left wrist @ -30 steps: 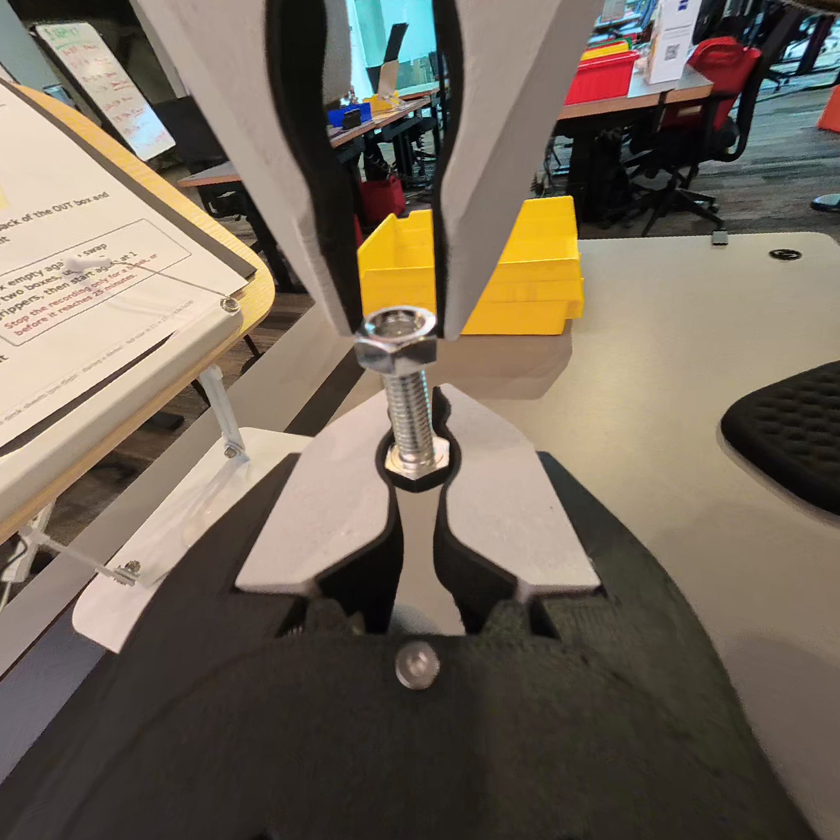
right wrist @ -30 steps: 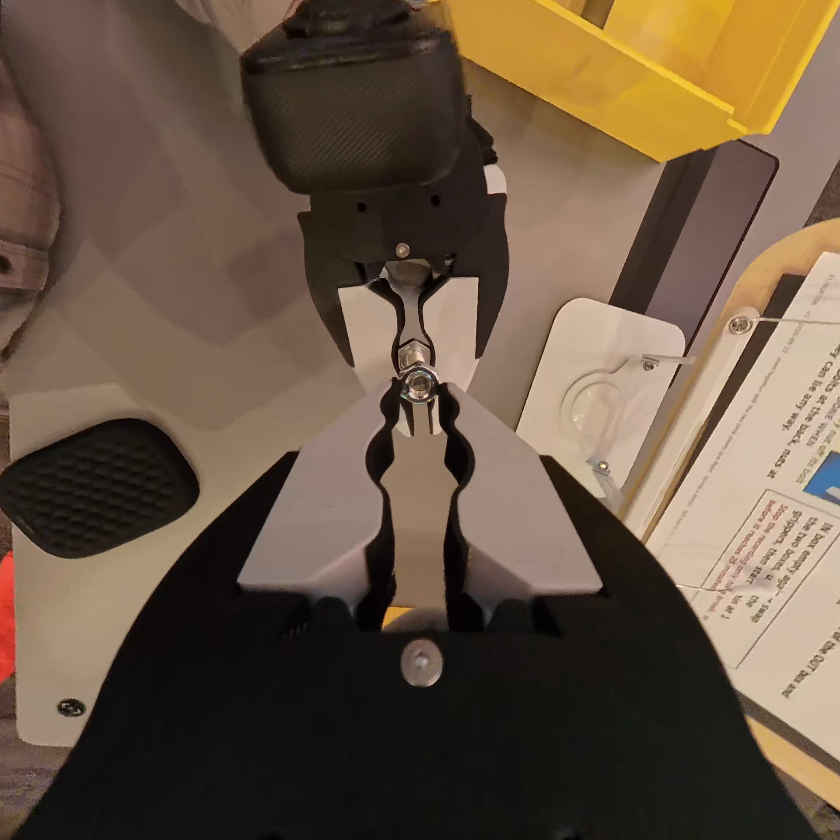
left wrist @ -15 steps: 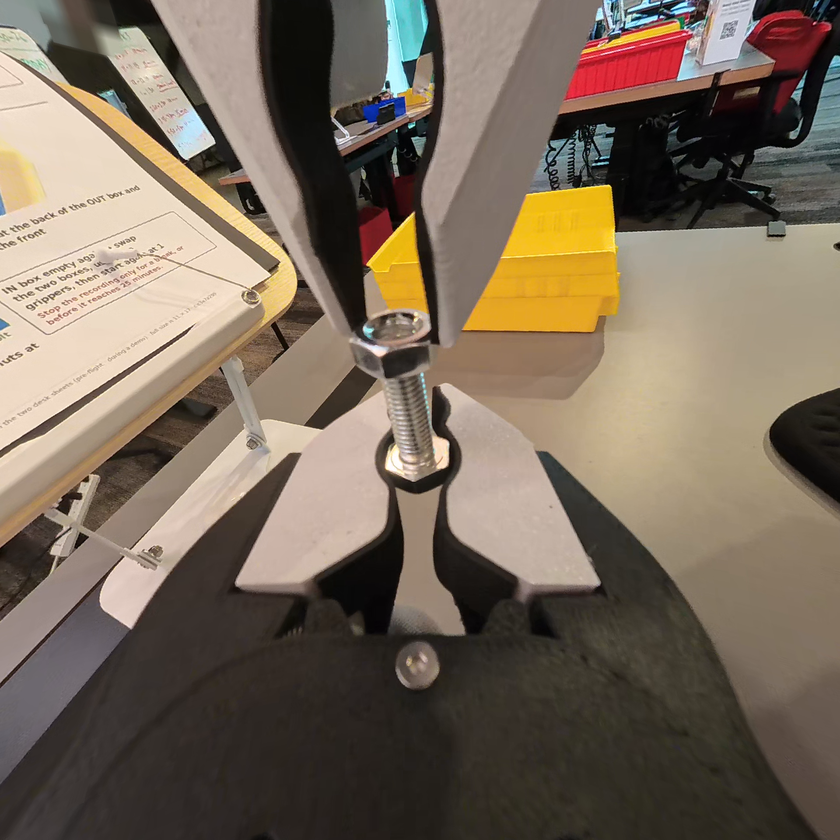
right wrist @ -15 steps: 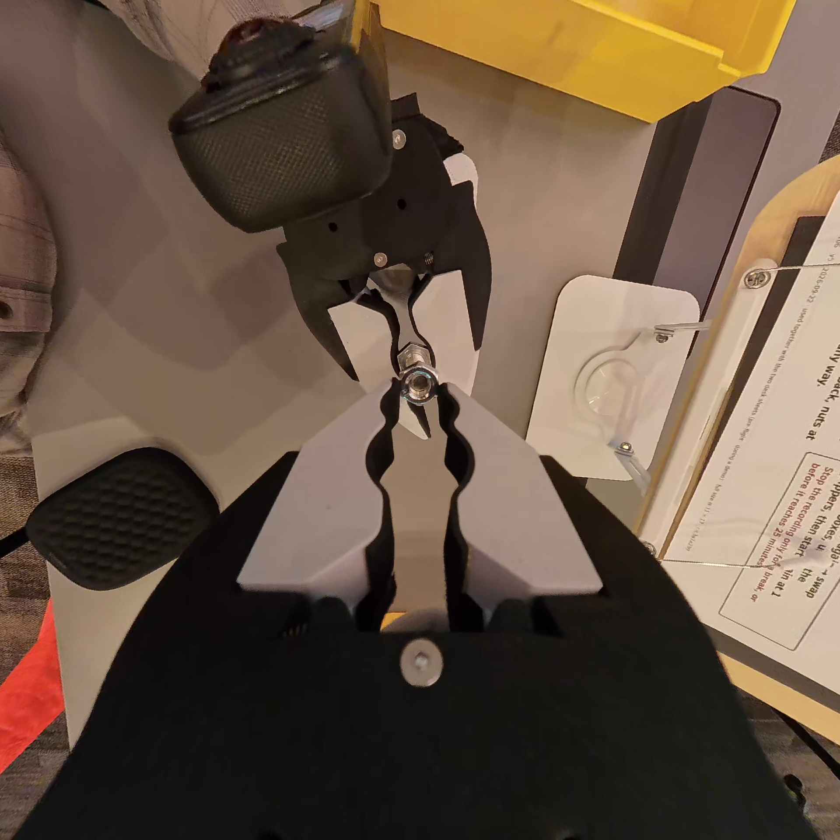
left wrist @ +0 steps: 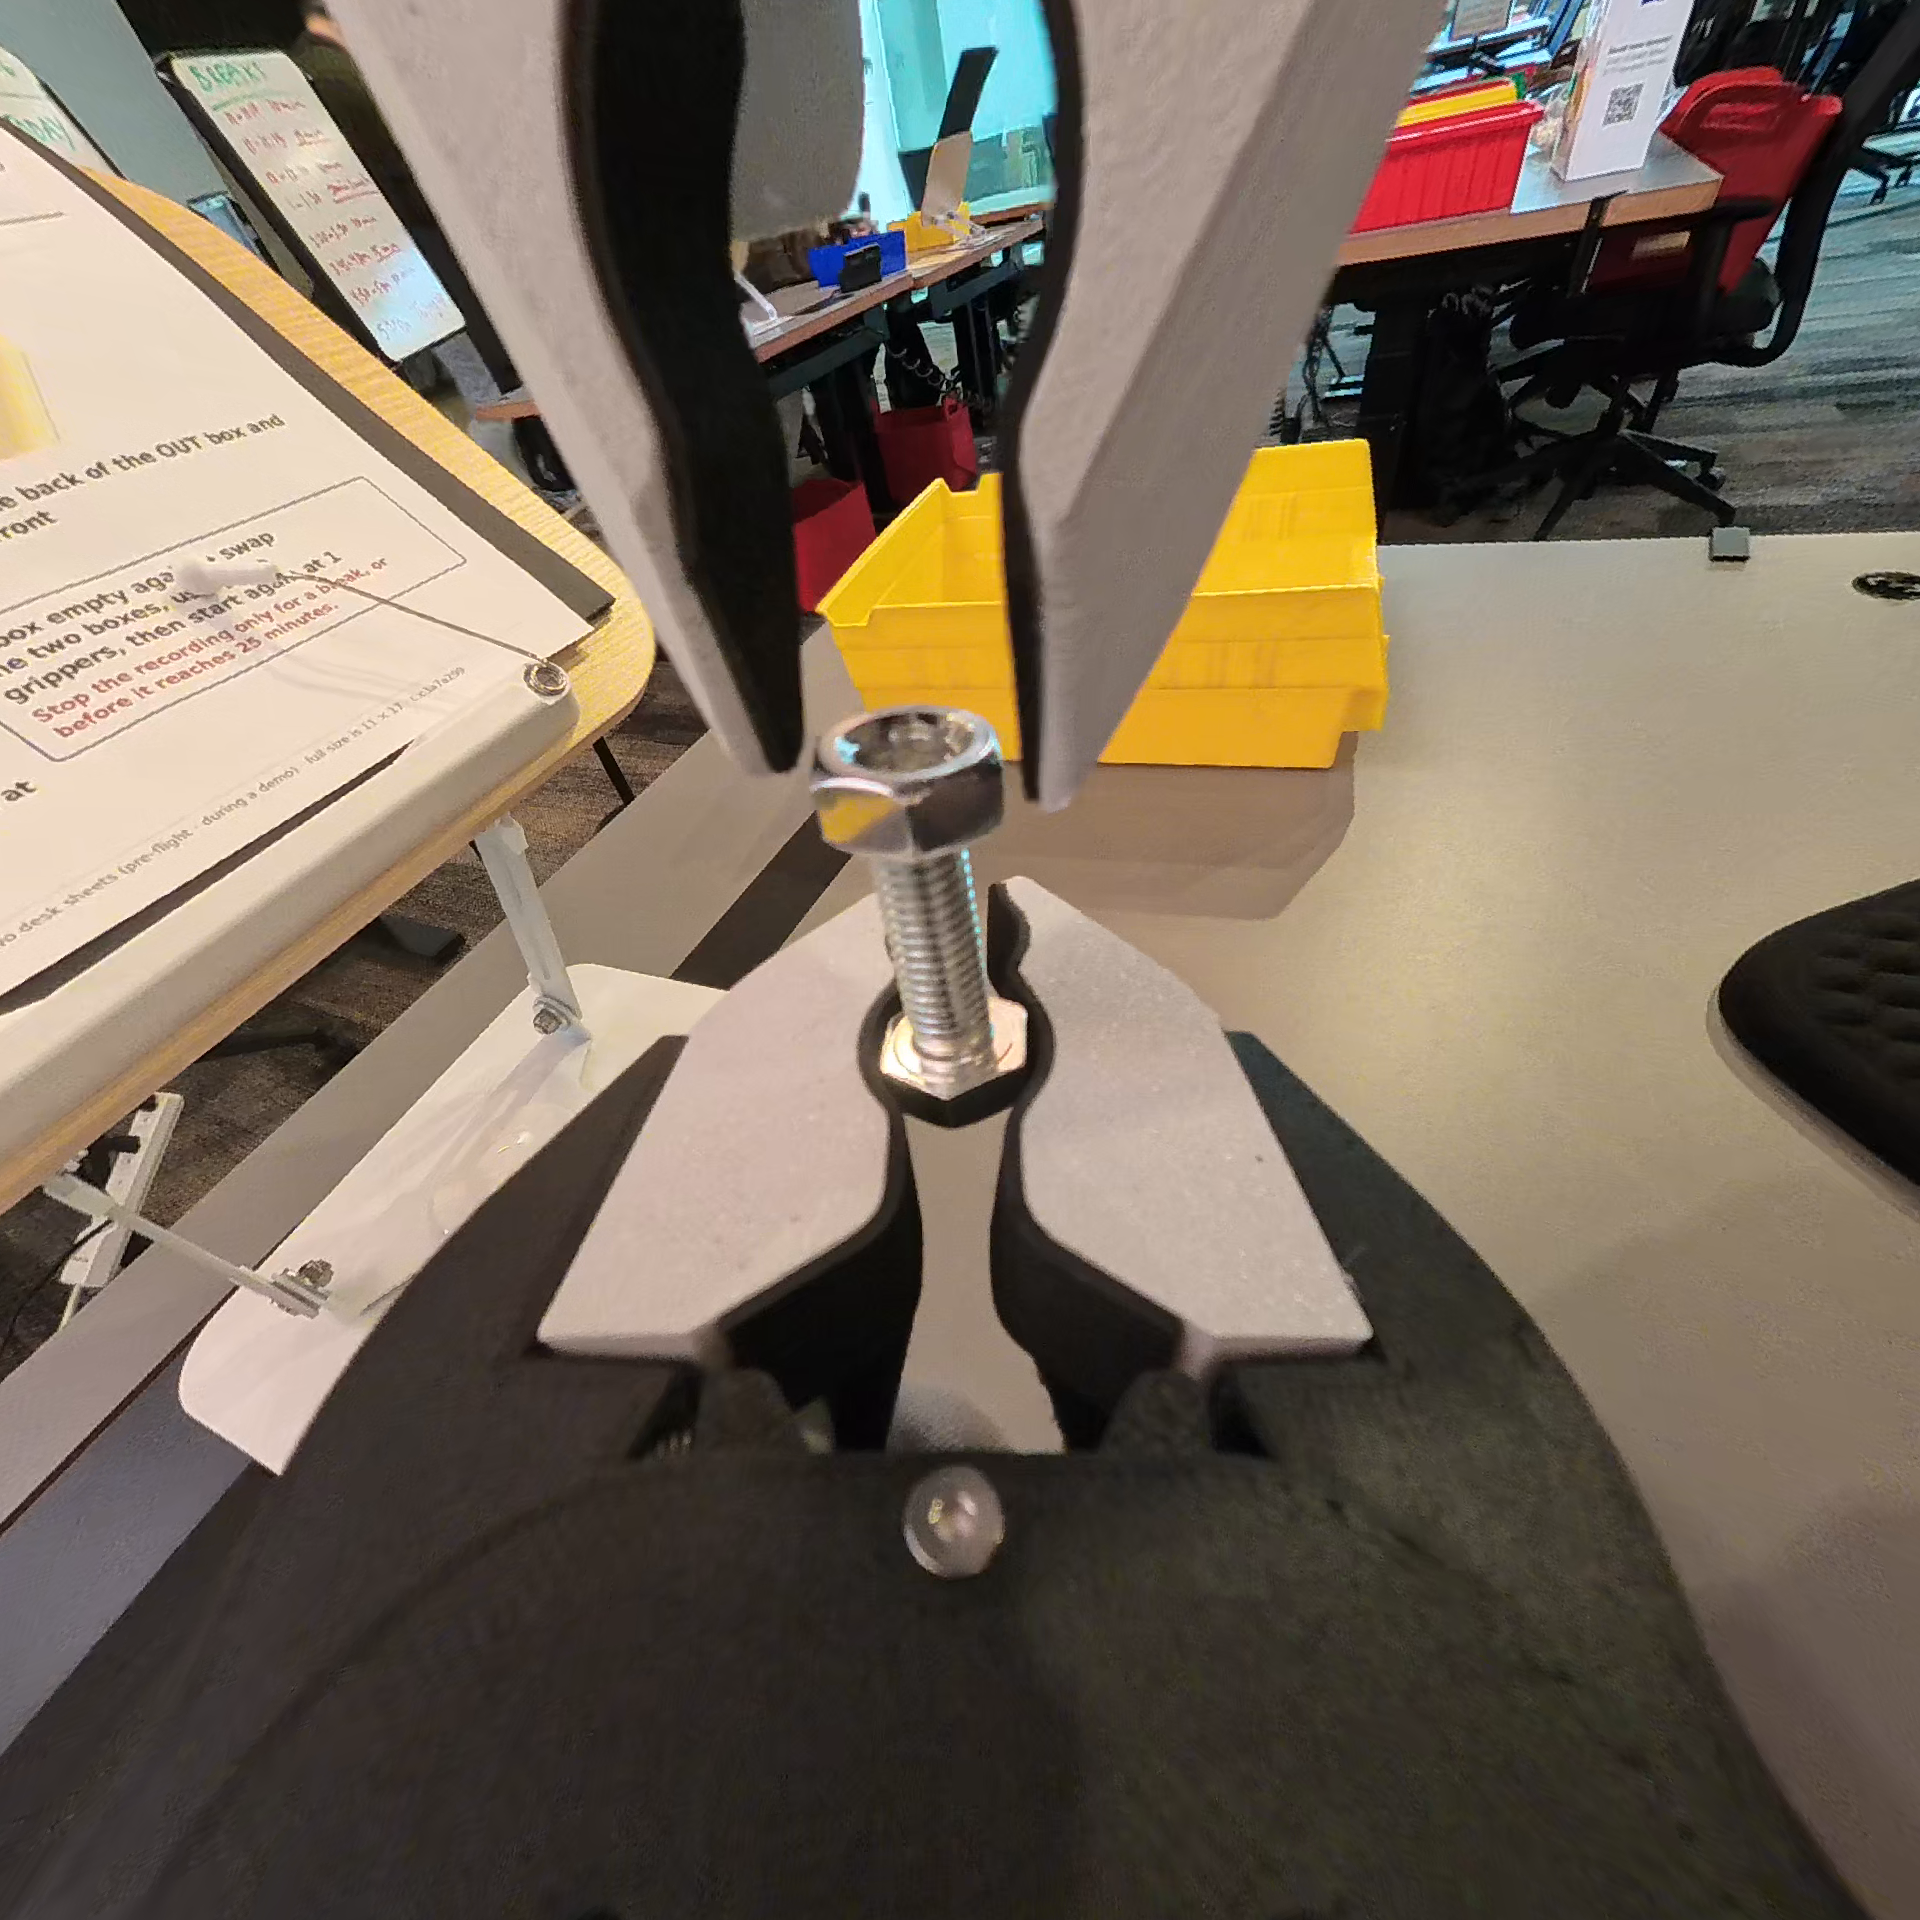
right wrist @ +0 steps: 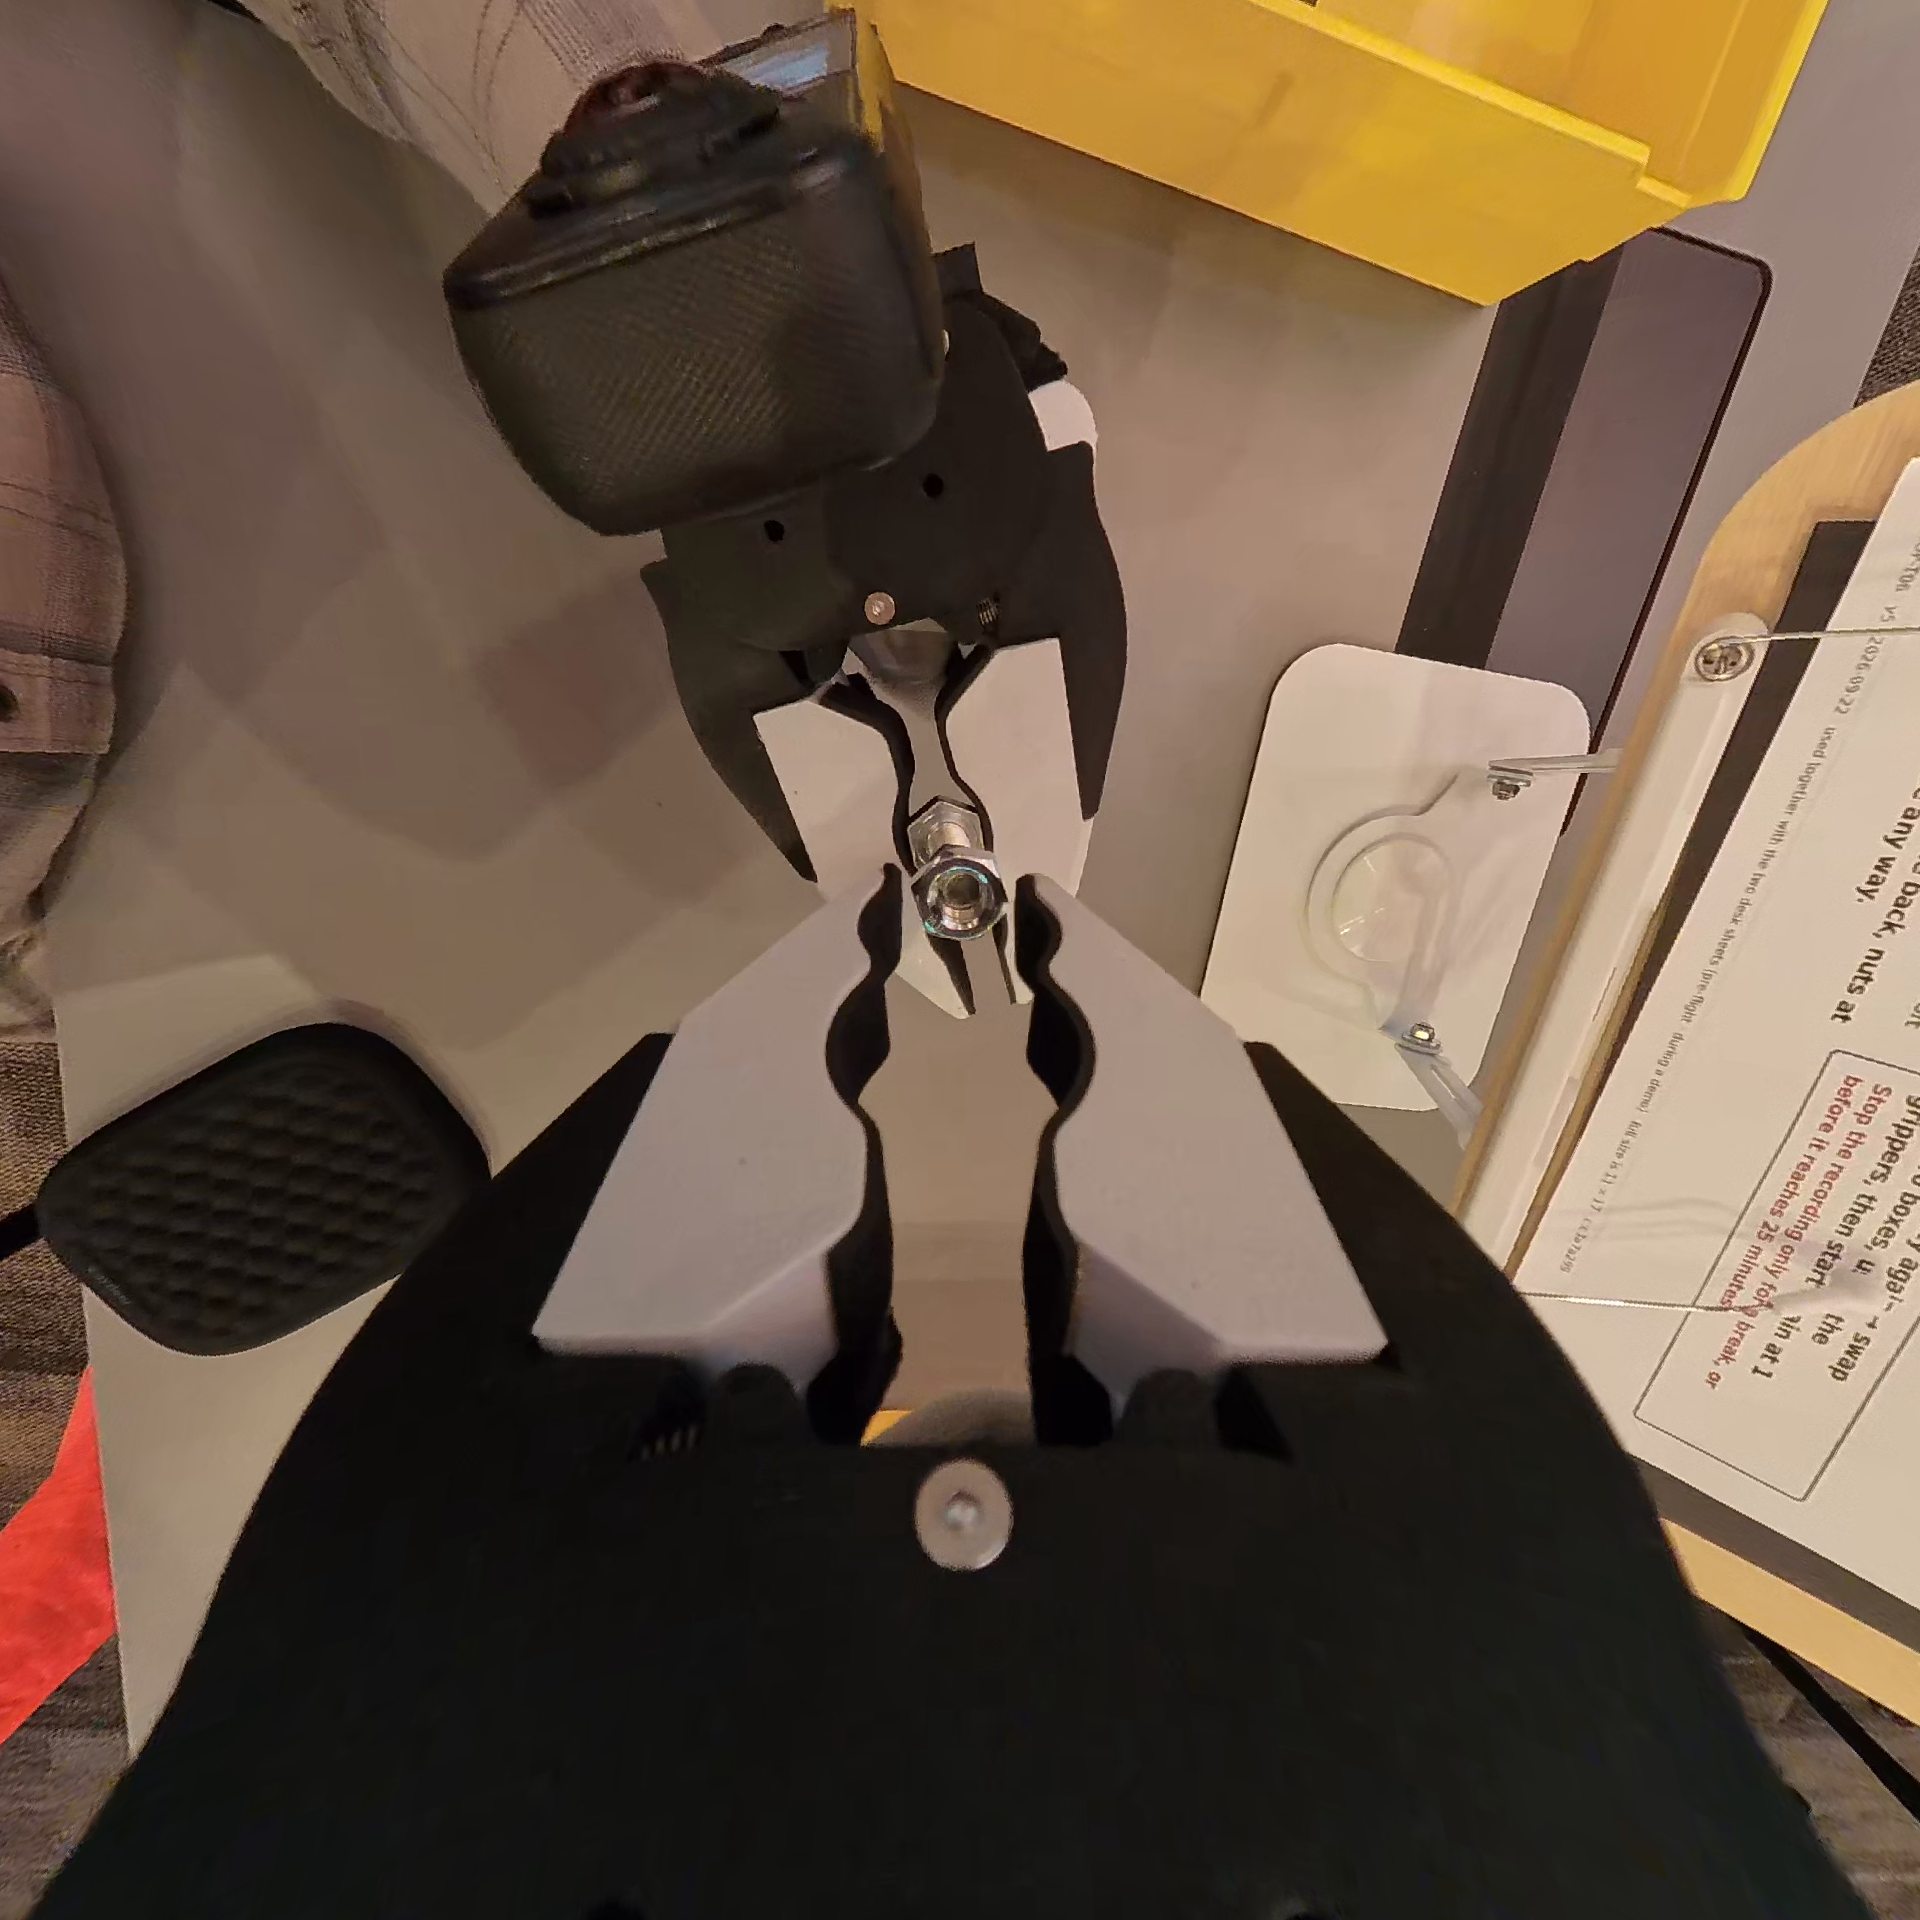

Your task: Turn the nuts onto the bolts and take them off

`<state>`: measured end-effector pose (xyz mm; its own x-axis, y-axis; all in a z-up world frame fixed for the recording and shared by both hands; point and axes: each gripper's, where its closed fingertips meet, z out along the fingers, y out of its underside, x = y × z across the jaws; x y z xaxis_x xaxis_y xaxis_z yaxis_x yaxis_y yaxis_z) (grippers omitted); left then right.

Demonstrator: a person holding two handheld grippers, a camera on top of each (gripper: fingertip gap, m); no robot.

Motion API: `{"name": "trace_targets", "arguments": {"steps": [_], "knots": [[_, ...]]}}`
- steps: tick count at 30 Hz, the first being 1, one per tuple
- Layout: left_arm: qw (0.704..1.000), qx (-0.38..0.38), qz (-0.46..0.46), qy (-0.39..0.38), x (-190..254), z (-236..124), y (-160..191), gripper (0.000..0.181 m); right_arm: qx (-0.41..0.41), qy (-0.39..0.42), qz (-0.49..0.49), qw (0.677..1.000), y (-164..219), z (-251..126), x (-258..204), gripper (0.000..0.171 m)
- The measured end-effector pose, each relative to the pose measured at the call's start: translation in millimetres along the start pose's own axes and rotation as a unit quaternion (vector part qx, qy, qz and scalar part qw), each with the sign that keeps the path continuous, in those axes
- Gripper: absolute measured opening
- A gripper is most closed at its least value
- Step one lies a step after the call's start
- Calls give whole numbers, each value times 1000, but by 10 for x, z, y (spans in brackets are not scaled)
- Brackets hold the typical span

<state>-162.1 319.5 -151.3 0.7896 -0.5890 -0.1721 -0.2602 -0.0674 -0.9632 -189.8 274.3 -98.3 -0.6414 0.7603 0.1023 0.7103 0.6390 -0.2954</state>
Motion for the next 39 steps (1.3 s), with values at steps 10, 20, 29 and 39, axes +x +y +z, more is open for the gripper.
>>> {"name": "trace_targets", "arguments": {"steps": [10,20,29,39], "knots": [[997,41,-49,36,40,-81,-167,11,135,38,27,990,-129,-299,-5,59],[994,65,-72,50,44,-181,-326,11,394,70,110,910,-239,-449,-126,64],[995,55,-71,46,39,-152,-279,11,425,61,131,894,-259,-286,-215,66],[995,50,-70,45,50,-137,-263,11,431,54,131,891,-226,-299,-288,64]]}}
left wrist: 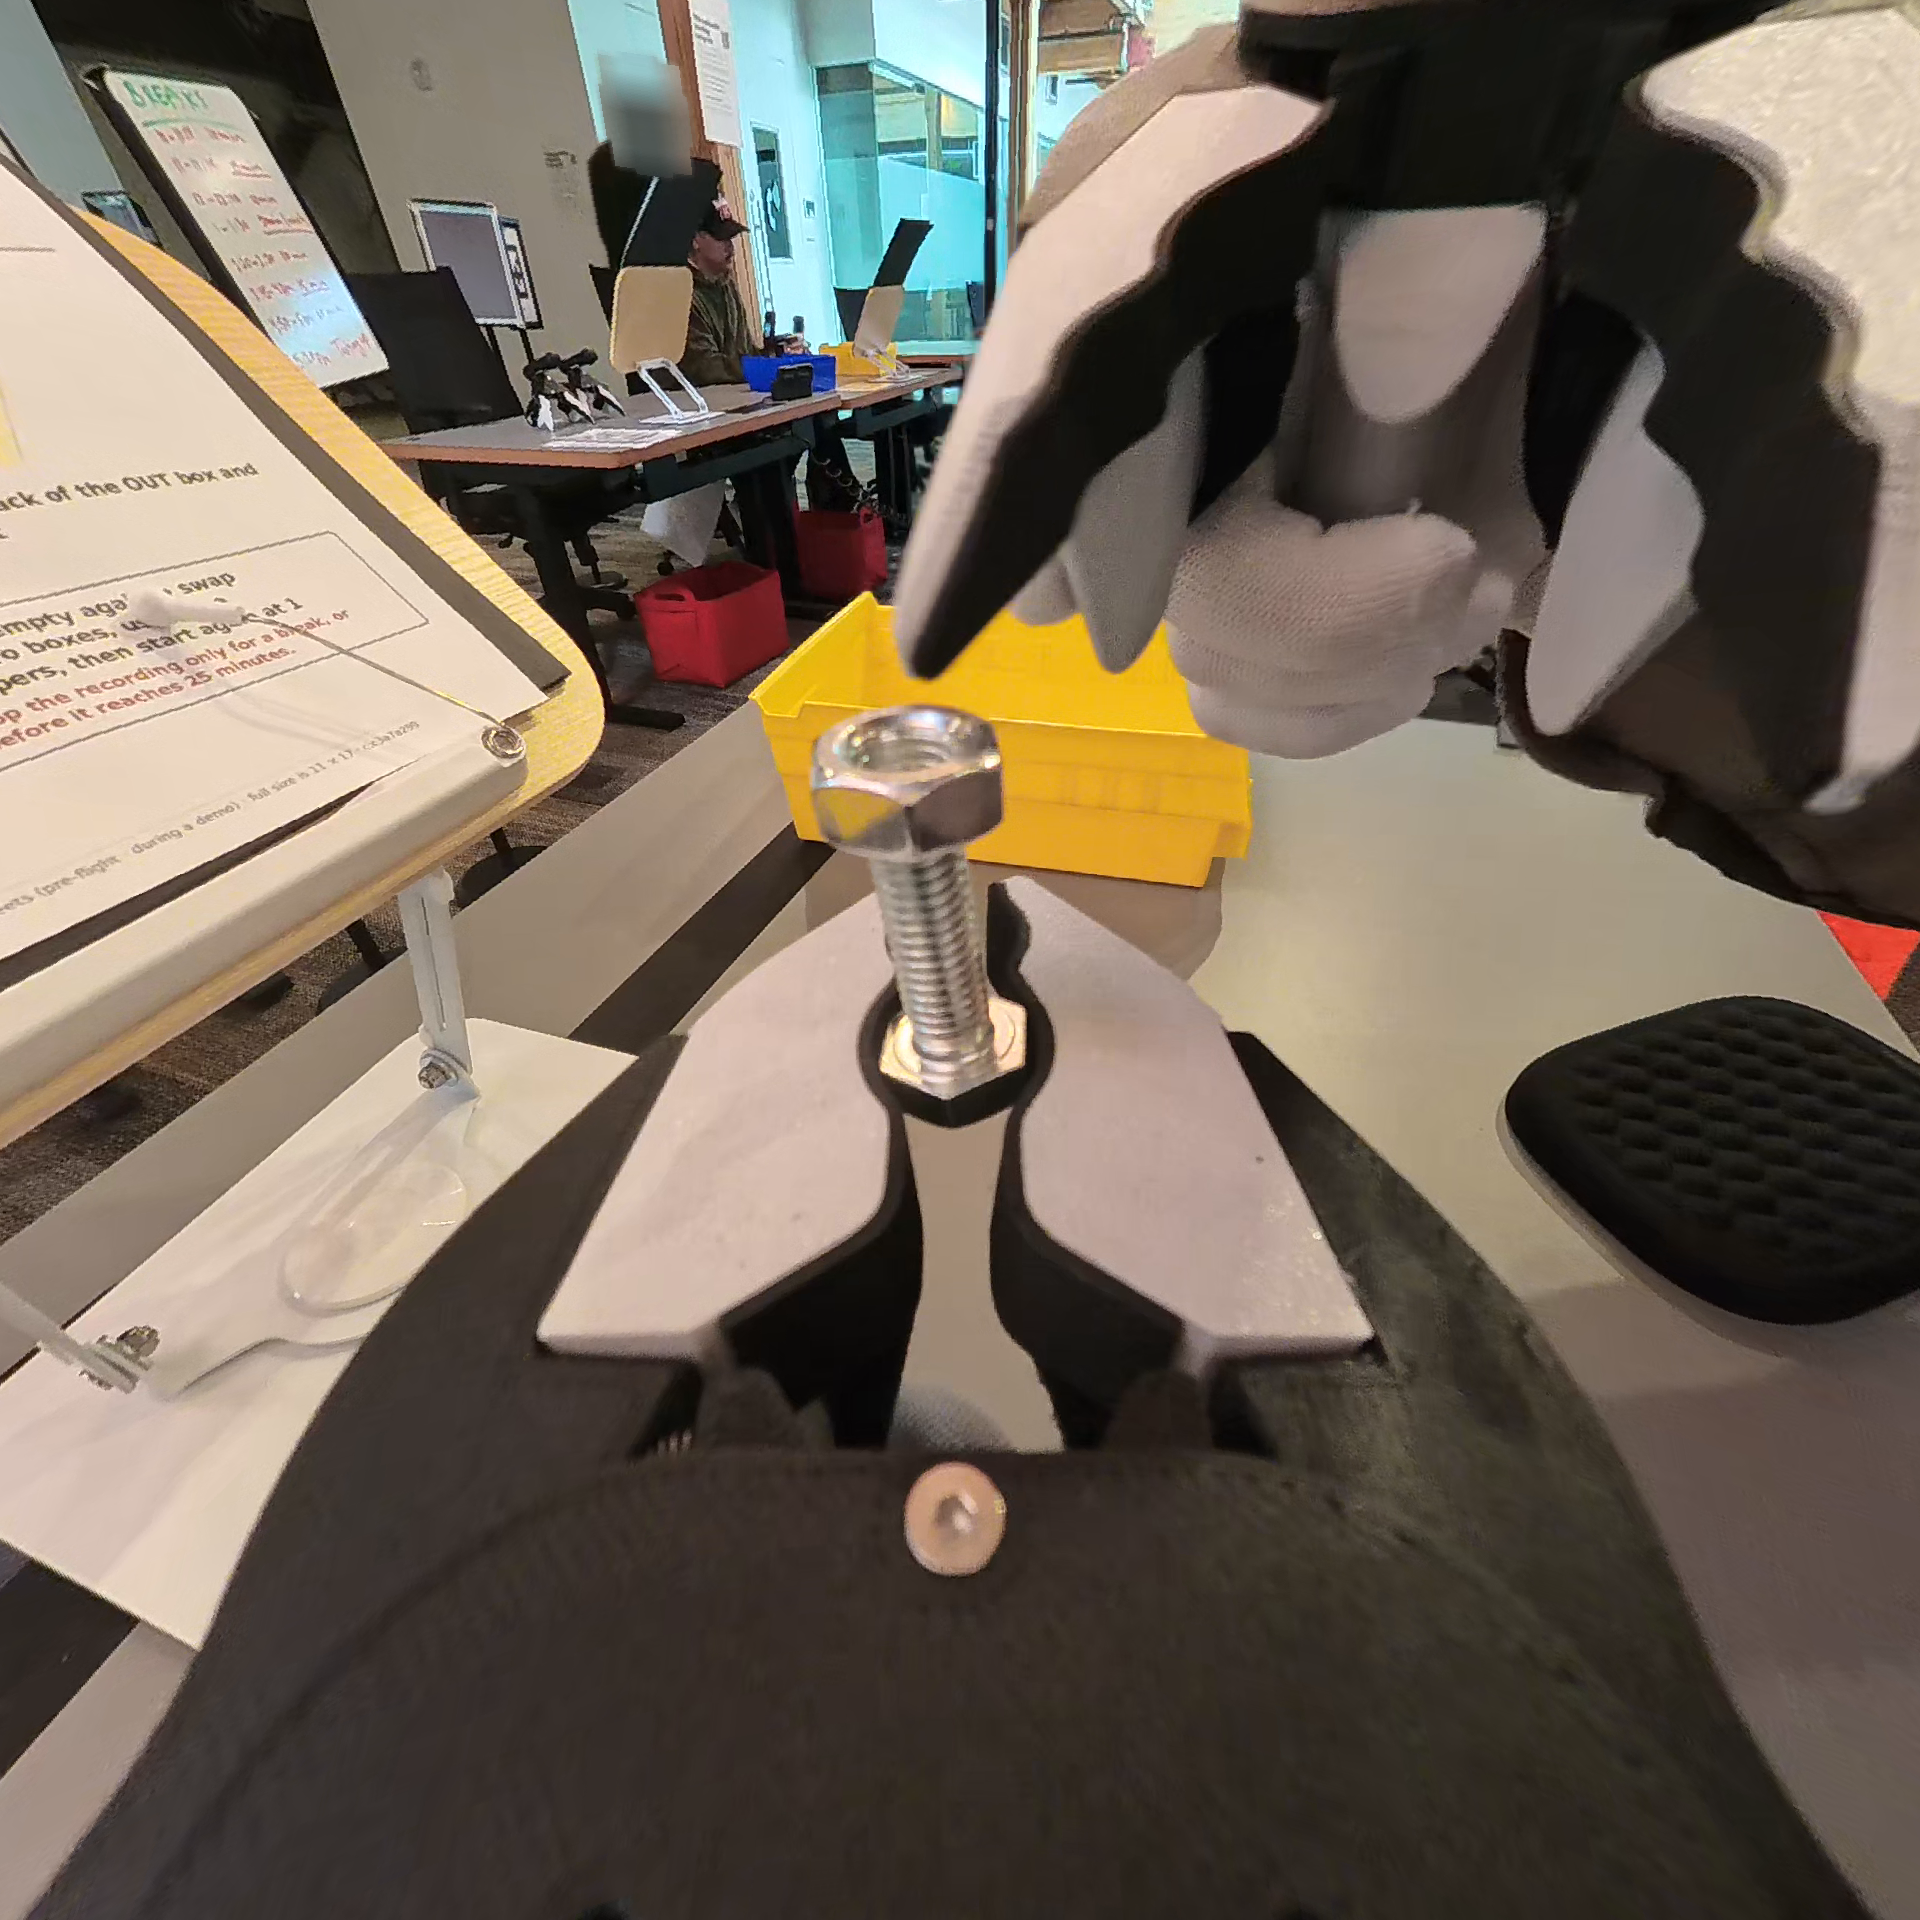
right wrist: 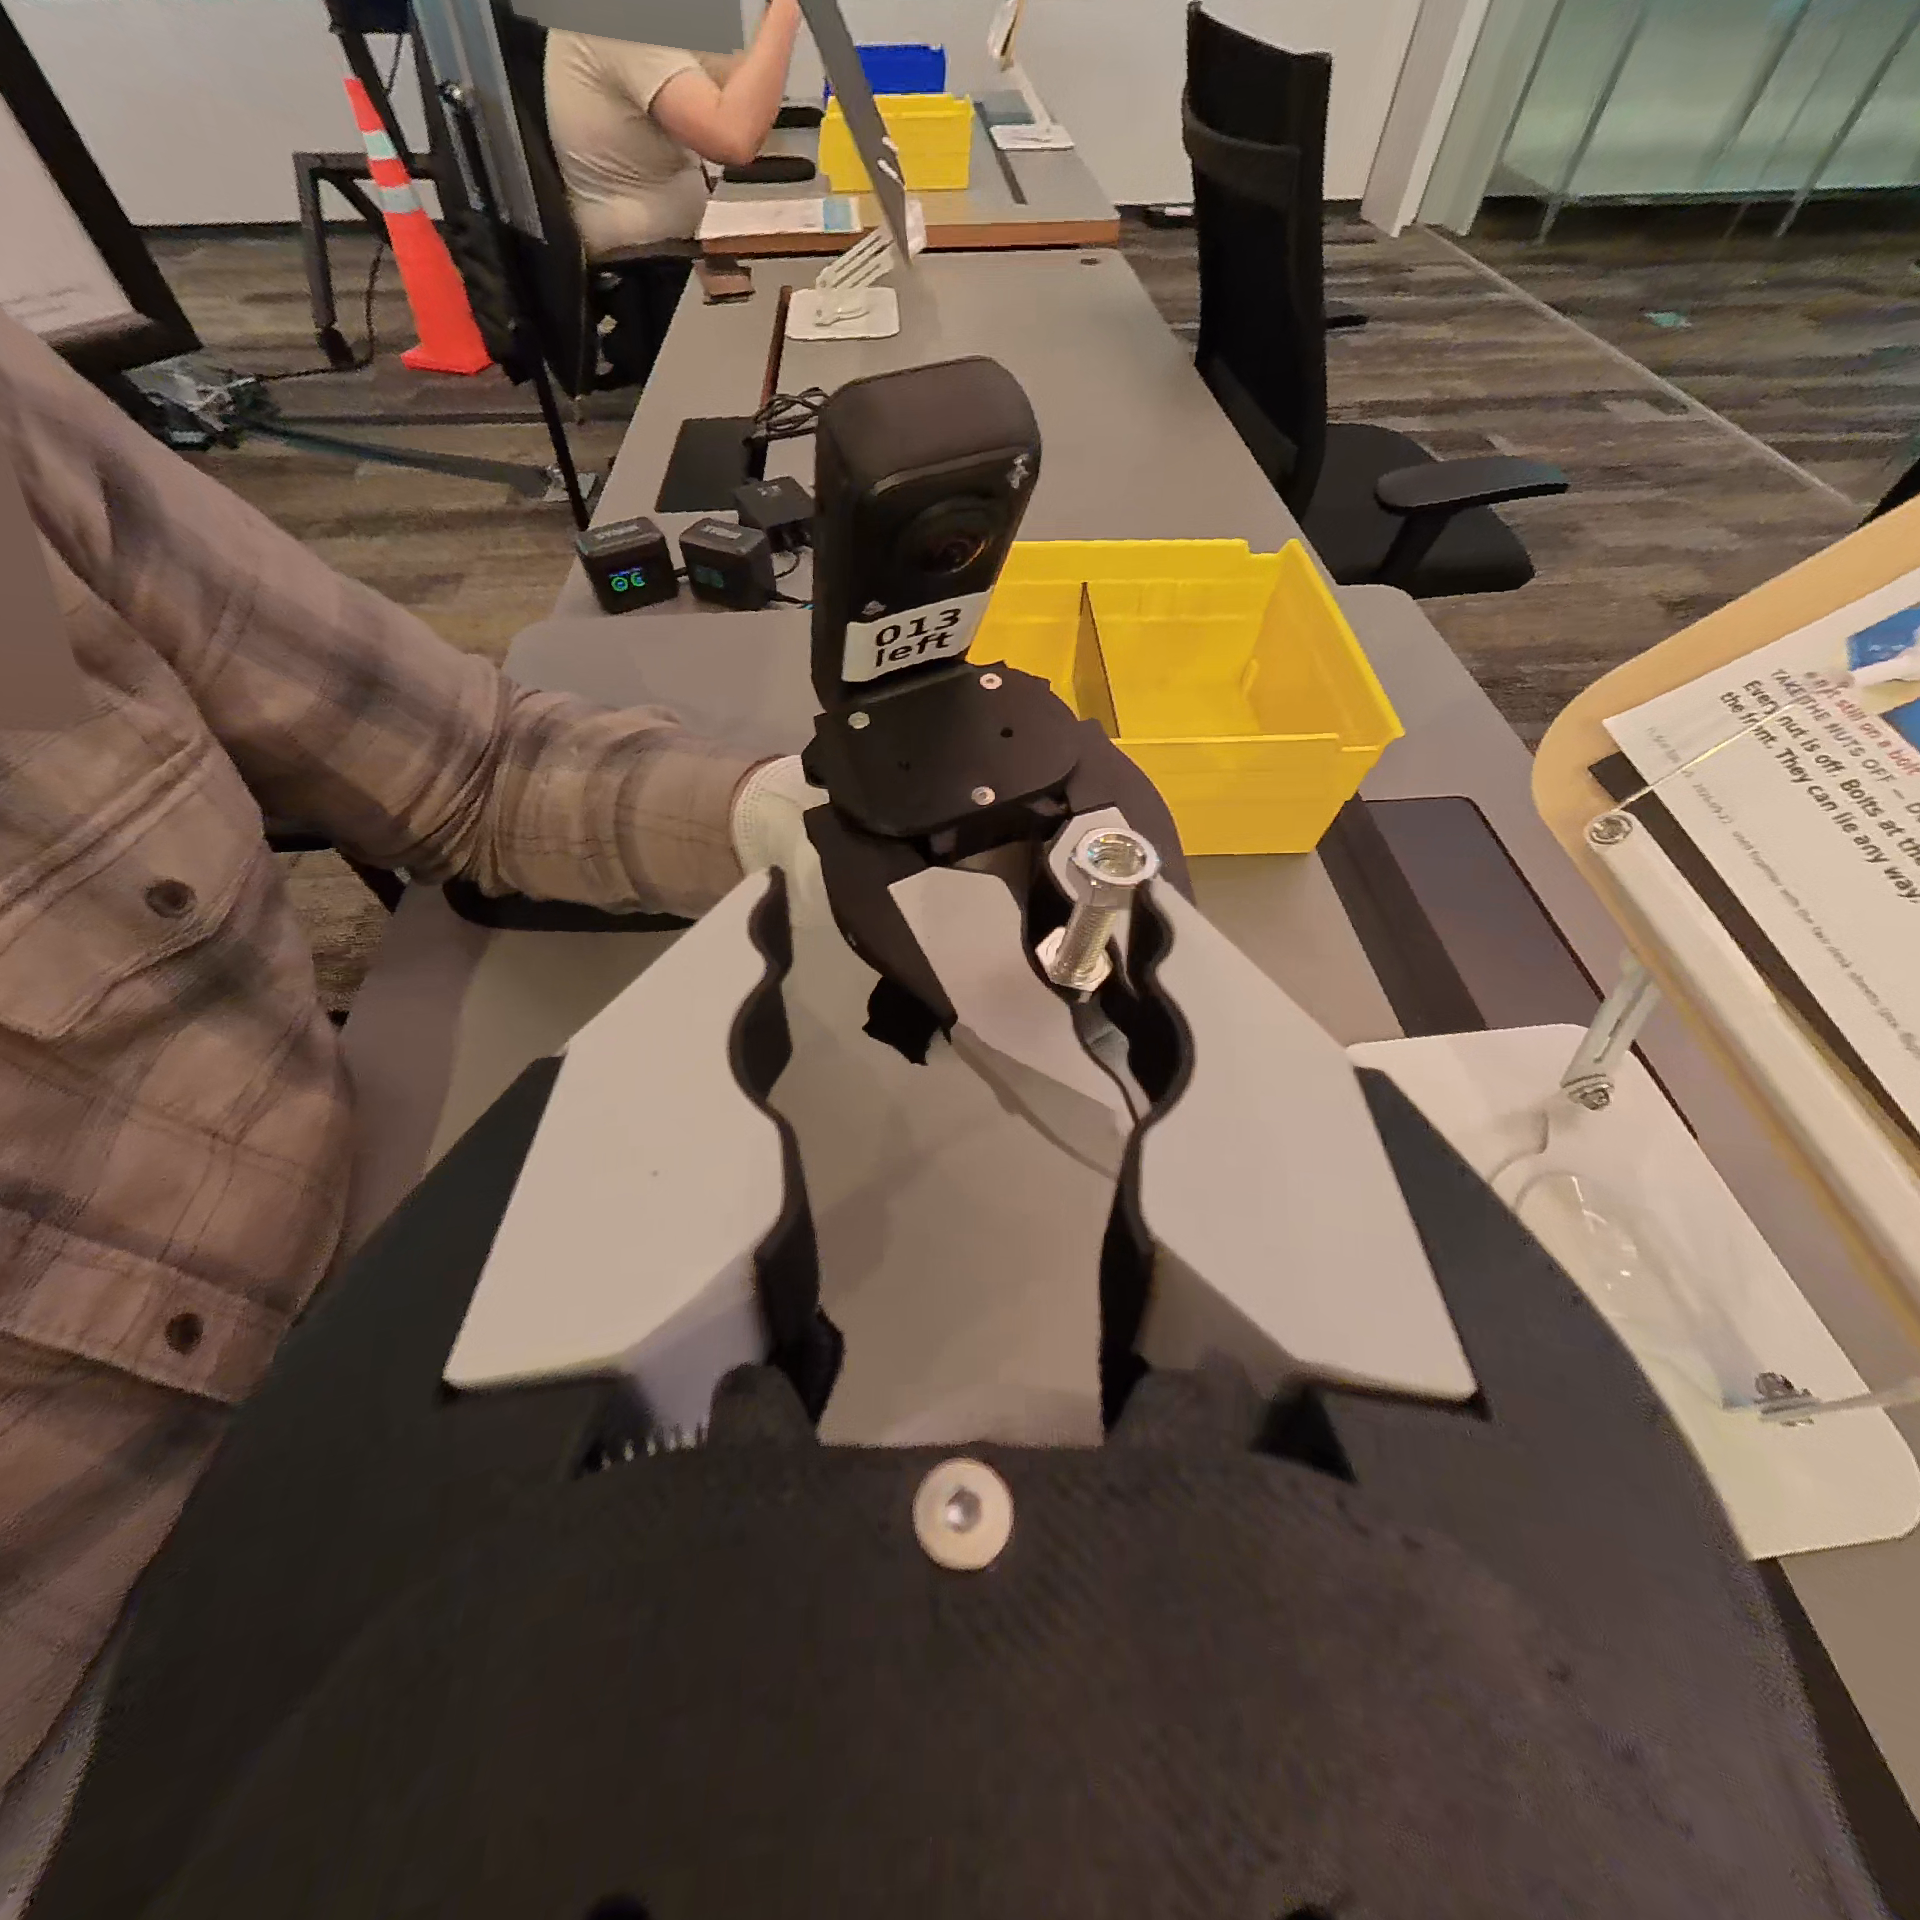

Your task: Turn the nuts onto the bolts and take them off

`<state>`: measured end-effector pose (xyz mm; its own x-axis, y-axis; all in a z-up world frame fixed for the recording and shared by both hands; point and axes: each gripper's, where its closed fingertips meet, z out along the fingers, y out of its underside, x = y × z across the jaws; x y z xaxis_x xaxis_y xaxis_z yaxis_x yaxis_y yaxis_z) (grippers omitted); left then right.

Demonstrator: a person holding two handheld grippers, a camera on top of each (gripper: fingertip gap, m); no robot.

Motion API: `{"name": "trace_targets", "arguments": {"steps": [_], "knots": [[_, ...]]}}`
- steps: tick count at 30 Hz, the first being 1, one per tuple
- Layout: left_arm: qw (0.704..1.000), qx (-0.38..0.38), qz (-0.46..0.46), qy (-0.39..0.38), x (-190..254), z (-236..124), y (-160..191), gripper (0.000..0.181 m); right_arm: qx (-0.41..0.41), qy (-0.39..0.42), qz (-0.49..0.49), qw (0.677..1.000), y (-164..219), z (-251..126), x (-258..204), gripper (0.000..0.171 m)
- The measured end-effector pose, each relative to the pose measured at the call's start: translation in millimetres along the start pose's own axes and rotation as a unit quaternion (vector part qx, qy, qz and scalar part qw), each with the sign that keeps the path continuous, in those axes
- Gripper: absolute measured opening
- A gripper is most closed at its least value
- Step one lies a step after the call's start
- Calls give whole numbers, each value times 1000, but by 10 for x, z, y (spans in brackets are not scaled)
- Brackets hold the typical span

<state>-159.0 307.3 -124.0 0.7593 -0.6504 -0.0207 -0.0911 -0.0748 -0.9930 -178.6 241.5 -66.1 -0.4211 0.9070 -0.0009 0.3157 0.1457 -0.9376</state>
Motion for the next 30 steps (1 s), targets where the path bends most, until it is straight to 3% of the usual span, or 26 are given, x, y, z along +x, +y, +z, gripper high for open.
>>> {"name": "trace_targets", "arguments": {"steps": [6,10,16,30], "knots": [[1000,-5,0,1,11,15,24,11,-12,4,-1,1000,76,73,2,71],[1000,-5,0,1,10,17,28,11,-13,-17,-4,1000,80,6,-72,54],[1000,-8,0,3,25,31,43,11,-8,11,-4,1000,51,26,3,69],[1000,-5,4,2,37,24,28,11,-10,28,-11,999,22,2,-7,71]]}}
